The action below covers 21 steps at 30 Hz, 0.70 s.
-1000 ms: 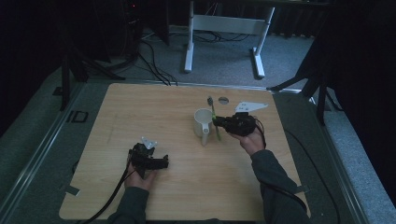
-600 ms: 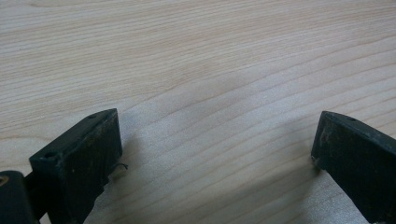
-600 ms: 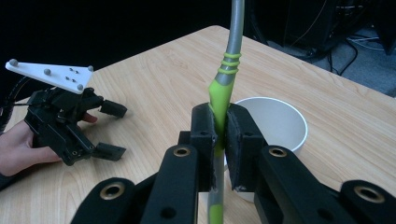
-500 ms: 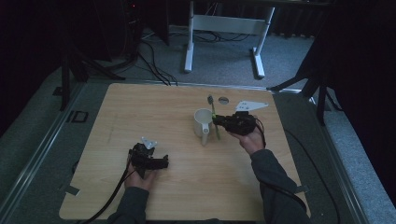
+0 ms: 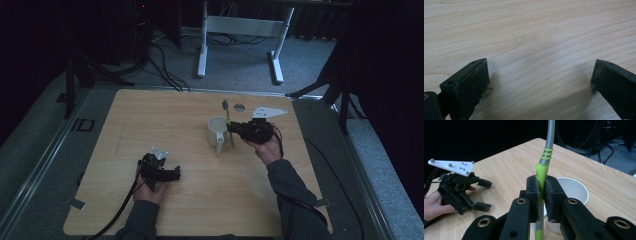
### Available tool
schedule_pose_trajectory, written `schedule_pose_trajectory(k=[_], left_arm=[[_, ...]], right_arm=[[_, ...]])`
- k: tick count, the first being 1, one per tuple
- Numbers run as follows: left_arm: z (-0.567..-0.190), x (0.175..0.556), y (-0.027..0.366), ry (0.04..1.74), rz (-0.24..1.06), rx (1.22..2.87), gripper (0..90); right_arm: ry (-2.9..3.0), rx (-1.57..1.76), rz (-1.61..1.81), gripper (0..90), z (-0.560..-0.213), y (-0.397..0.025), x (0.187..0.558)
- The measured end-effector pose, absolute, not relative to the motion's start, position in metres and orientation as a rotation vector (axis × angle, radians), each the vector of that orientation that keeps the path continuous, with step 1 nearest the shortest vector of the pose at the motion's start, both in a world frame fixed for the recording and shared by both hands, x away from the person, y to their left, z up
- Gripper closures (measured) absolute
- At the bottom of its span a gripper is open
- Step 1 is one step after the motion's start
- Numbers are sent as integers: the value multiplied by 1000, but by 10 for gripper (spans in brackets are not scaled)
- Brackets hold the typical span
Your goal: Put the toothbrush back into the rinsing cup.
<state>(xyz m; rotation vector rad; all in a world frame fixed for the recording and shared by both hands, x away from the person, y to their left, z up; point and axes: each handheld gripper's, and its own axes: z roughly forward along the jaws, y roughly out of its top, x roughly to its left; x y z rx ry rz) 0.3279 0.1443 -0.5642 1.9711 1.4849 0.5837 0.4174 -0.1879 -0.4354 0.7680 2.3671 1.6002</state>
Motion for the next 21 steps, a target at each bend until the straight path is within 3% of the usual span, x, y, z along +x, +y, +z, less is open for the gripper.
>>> schedule_pose_trajectory(k=[21], left_arm=[[-564, 328, 144, 1484, 583, 1972, 19]], right_arm=[[2320, 792, 1647, 819, -432, -187, 418]])
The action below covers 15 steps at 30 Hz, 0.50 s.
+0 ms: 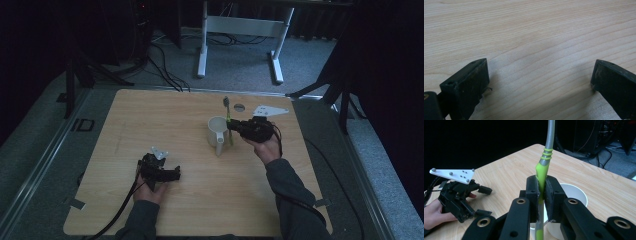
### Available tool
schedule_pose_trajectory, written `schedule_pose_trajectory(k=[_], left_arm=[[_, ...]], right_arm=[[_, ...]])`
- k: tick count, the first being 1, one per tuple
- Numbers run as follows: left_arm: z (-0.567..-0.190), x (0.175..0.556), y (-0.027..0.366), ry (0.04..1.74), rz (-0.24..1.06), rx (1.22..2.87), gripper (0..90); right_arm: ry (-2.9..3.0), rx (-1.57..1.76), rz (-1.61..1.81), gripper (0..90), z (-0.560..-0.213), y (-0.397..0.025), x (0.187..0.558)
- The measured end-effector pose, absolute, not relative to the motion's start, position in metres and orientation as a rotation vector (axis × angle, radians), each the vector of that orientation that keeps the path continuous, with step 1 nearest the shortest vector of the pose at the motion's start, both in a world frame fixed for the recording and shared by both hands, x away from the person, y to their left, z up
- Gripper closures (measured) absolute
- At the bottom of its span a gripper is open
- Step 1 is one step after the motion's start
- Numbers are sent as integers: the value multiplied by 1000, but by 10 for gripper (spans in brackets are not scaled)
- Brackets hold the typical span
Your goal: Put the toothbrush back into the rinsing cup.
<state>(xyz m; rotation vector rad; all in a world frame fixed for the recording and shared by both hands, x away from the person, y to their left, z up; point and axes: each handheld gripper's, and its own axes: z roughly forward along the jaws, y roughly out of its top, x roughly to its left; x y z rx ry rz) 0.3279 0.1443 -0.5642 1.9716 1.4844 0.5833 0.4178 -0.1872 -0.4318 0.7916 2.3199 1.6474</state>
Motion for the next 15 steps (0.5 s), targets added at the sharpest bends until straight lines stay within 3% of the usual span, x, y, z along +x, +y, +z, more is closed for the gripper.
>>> schedule_pose_trajectory(k=[15], left_arm=[[-564, 328, 144, 1485, 584, 1971, 20]], right_arm=[[2278, 794, 1674, 819, -429, -185, 416]])
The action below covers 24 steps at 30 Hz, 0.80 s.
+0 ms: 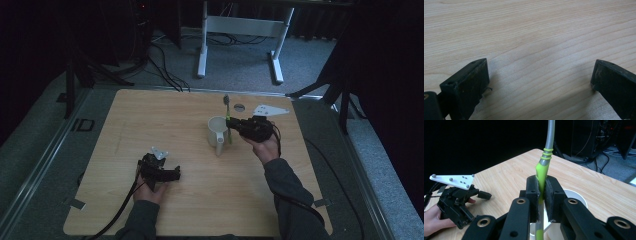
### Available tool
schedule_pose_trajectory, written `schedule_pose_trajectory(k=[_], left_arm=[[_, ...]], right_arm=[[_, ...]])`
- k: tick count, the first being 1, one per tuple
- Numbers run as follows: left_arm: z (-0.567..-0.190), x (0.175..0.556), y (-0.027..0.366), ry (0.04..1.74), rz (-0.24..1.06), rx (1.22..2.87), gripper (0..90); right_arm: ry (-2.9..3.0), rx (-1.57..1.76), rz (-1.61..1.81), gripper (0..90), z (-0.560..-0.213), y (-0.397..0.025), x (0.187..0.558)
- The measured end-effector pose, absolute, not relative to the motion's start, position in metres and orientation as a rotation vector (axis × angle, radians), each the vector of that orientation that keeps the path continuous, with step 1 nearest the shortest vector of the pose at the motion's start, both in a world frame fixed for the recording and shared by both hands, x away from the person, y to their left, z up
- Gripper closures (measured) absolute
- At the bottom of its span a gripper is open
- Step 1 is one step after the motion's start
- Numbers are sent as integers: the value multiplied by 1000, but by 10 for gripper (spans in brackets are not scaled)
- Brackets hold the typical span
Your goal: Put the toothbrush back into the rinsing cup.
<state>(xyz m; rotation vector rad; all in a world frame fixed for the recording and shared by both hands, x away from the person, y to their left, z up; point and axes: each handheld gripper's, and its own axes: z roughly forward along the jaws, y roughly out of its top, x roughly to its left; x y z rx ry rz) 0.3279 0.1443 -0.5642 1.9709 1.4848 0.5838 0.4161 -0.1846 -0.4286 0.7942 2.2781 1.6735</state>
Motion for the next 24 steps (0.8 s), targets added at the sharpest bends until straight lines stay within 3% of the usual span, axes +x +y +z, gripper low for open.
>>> schedule_pose_trajectory(k=[24], left_arm=[[-564, 328, 144, 1479, 580, 1978, 20]], right_arm=[[2248, 795, 1716, 820, -427, -177, 417]])
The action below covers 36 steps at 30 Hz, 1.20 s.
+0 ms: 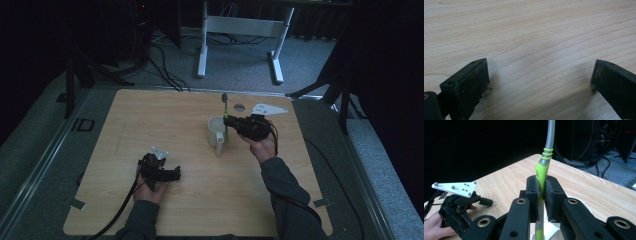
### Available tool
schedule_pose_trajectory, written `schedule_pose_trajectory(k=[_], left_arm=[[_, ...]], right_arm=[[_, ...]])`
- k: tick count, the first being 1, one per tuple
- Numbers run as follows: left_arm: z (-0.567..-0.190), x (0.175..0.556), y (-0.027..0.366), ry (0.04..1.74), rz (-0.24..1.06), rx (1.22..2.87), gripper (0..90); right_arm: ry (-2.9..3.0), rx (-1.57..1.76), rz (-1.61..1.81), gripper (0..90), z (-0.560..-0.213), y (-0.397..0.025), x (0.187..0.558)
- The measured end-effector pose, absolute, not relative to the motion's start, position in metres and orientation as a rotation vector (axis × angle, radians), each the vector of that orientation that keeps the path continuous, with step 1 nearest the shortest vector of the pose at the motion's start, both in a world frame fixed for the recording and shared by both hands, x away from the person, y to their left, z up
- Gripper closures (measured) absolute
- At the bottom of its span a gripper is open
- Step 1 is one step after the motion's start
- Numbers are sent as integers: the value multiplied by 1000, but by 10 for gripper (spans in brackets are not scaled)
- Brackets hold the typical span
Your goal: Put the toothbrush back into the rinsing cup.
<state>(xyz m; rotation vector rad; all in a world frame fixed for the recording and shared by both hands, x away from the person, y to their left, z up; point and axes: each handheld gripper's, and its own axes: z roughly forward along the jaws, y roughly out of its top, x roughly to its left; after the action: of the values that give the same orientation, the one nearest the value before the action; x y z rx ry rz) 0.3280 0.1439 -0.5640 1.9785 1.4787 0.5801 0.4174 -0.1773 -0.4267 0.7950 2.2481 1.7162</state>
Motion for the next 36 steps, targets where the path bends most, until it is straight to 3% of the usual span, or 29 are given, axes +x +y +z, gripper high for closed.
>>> schedule_pose_trajectory(k=[36], left_arm=[[-564, 328, 144, 1480, 580, 1977, 19]], right_arm=[[2186, 813, 1769, 820, -429, -167, 418]])
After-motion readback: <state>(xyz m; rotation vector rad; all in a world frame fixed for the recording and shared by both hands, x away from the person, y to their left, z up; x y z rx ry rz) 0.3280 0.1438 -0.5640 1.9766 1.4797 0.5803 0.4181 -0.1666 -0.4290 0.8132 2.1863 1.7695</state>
